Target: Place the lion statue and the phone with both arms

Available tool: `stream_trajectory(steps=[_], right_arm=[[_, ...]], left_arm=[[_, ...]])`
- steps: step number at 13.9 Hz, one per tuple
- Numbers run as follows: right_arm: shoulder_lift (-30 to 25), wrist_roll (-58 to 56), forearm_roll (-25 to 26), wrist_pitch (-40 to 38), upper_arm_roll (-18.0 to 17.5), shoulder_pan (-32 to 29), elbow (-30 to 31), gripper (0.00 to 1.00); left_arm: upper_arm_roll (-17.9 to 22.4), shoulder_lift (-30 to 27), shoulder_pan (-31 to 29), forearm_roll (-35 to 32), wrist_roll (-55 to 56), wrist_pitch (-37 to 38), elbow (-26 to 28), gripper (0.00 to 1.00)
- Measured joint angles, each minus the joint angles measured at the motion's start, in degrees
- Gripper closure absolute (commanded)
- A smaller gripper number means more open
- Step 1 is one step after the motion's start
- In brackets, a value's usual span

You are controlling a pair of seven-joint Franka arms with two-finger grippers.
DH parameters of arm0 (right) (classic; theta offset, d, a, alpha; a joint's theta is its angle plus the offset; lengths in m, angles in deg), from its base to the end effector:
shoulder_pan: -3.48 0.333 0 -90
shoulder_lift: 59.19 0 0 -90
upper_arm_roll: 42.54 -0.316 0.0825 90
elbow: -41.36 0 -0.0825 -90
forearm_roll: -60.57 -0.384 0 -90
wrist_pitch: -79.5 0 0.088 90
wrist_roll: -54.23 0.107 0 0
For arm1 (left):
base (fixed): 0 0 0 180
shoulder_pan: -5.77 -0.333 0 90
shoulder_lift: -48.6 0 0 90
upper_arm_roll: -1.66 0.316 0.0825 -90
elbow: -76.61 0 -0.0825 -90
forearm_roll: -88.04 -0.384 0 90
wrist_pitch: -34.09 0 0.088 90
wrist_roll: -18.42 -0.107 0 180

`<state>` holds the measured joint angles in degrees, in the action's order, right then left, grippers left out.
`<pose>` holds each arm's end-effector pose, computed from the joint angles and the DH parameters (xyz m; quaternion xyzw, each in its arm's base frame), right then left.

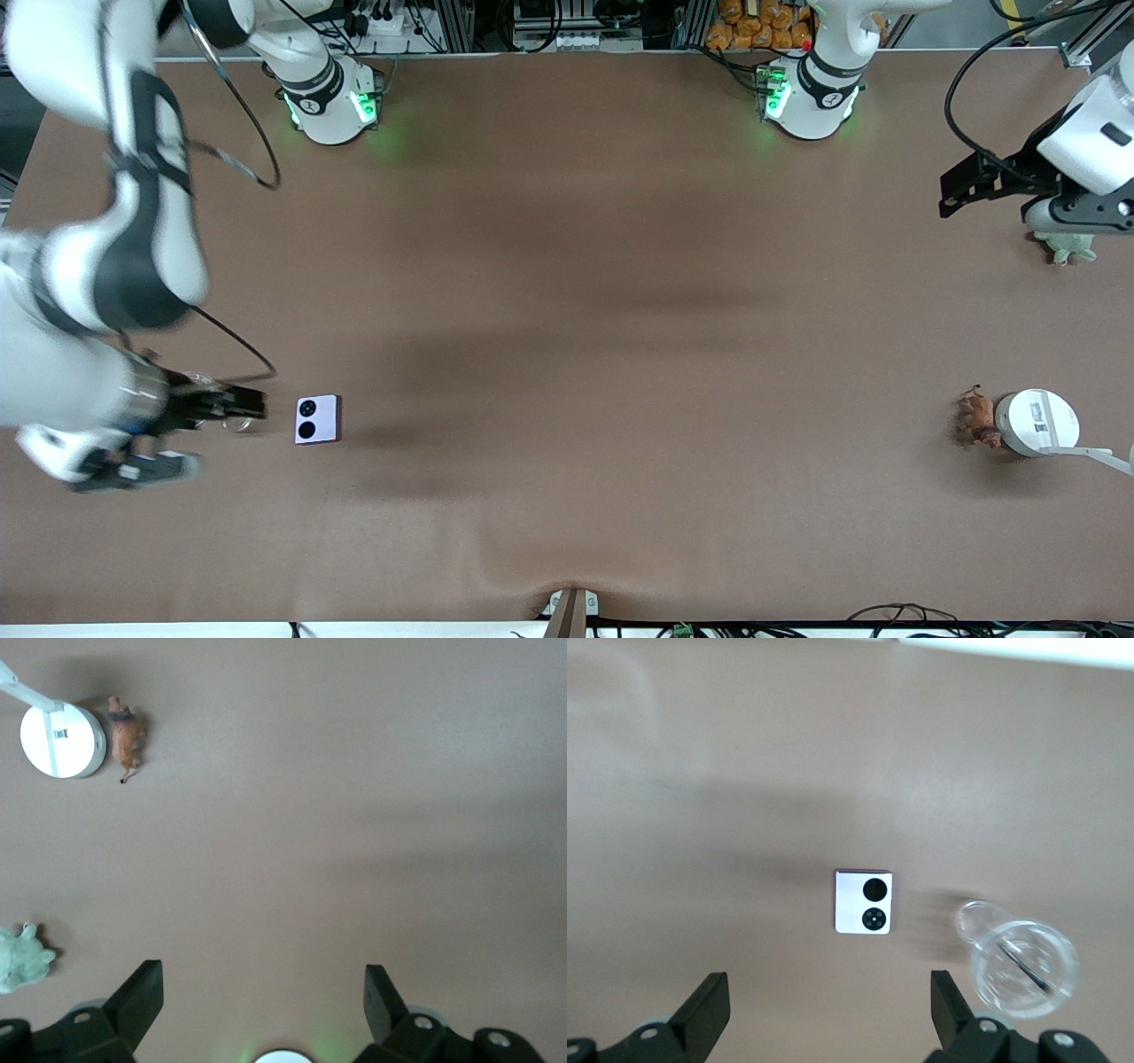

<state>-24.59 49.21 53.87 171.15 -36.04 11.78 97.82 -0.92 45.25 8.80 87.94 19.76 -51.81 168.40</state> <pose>0.7192 0.0611 0.5173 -0.9973 -0.0683 -0.0072 0.0262 0.5261 -0.0522 0.6354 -0.9991 0.0371 0.0220 0.0035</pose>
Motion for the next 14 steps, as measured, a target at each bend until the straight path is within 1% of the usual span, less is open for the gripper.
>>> stream_trajectory(steps=[2, 3, 5, 6, 10, 11, 12, 14], right_arm=[[-4.76, 0.00, -0.18, -3.31, -0.38, -1.14, 0.04, 0.00], [-6.39, 0.00, -0.21, -4.22, -1.75, -2.79, 0.05, 0.00], [-9.09, 0.00, -0.20, -7.53, -6.16, -7.03, 0.05, 0.00], [-10.39, 0.15, -0.20, -9.19, -7.16, -7.96, 0.05, 0.00], [-16.62, 2.28, 0.56, -19.00, -7.56, -8.36, 0.28, 0.00], [-18.37, 2.53, 1.00, -21.00, -7.51, -8.43, 1.16, 0.00], [-20.37, 2.68, 1.47, -21.31, -7.44, -8.48, 3.21, 0.00], [-25.40, 2.81, 2.84, -18.93, -7.33, -8.55, 10.53, 0.00]], left_arm=[[0.19, -0.43, -0.07, 0.00, -0.02, 2.04, -0.80, 0.00], [0.24, -0.61, -0.07, 0.00, -0.02, 3.14, -0.96, 0.00], [0.23, -0.70, -0.06, 0.00, -0.02, 4.62, -1.00, 0.00], [0.20, -0.70, -0.05, 0.00, -0.02, 4.87, -1.00, 0.00], [0.01, -0.70, -0.01, 0.00, -0.01, 4.90, -1.52, 0.00], [0.01, -0.68, -0.01, 0.00, -0.01, 4.66, -1.68, 0.00], [0.01, -0.64, 0.00, -0.07, -0.05, 4.04, -1.70, 0.00], [-0.02, -0.32, 0.12, -0.82, -0.06, 2.73, -1.70, 0.00]])
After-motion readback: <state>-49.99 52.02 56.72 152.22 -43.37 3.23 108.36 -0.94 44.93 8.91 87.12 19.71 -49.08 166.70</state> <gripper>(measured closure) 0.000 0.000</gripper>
